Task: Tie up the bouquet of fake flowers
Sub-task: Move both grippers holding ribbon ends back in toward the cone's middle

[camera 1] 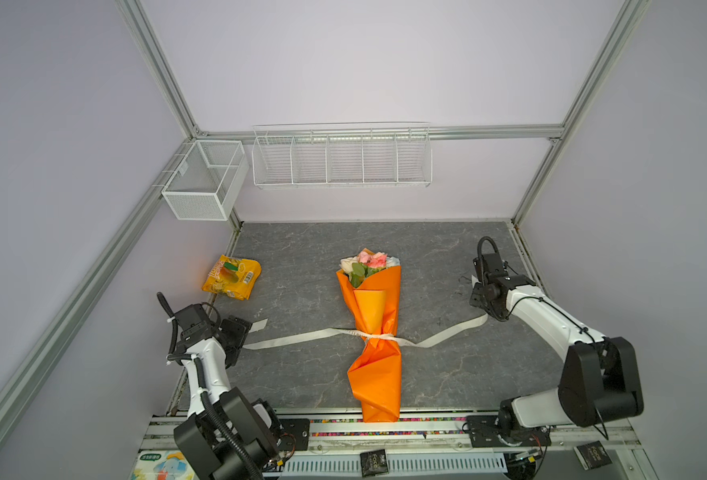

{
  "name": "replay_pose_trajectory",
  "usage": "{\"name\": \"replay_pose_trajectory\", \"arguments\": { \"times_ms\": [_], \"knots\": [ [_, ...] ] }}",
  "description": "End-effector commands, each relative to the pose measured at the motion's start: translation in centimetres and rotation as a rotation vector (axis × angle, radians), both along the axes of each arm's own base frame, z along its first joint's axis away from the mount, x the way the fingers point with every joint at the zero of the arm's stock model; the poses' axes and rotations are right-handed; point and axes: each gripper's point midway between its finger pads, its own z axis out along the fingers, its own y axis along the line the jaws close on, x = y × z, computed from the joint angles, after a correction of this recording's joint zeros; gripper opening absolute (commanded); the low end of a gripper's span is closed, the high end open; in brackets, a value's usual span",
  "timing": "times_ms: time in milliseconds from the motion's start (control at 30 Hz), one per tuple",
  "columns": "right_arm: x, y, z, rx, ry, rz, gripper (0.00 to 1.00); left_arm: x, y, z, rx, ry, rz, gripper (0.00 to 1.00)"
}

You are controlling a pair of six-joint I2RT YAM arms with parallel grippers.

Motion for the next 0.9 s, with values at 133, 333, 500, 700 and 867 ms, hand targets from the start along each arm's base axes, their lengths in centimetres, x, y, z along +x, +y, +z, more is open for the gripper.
{"name": "replay_pose_trajectory", "arguments": {
  "times_ms": [133,333,500,700,867],
  "knots": [
    [-1.8,6.4,2.4,0.425,-0.053,0.053,0.67,2.0,-9.8,1.6,-0.042,-0.045,-0.318,0.79],
    [-6.7,13.9,-2.9,0.870,0.034,-0.158,0.68,1.4,-20.1,0.6,-0.177,-0.086,-0.533,0.79],
    [-9.2,17.7,-4.0,0.912,0.075,-0.222,0.69,-0.5,-23.9,-0.7,-0.198,-0.048,-0.576,0.82],
    [-10.8,19.0,-5.2,0.954,0.075,-0.410,0.78,0.1,-26.3,-1.7,-0.288,-0.066,-0.535,0.83],
    [-10.0,20.7,-5.1,1.051,0.023,-0.493,0.83,1.2,-26.2,-1.8,-0.292,-0.095,-0.490,0.83]
  ]
}}
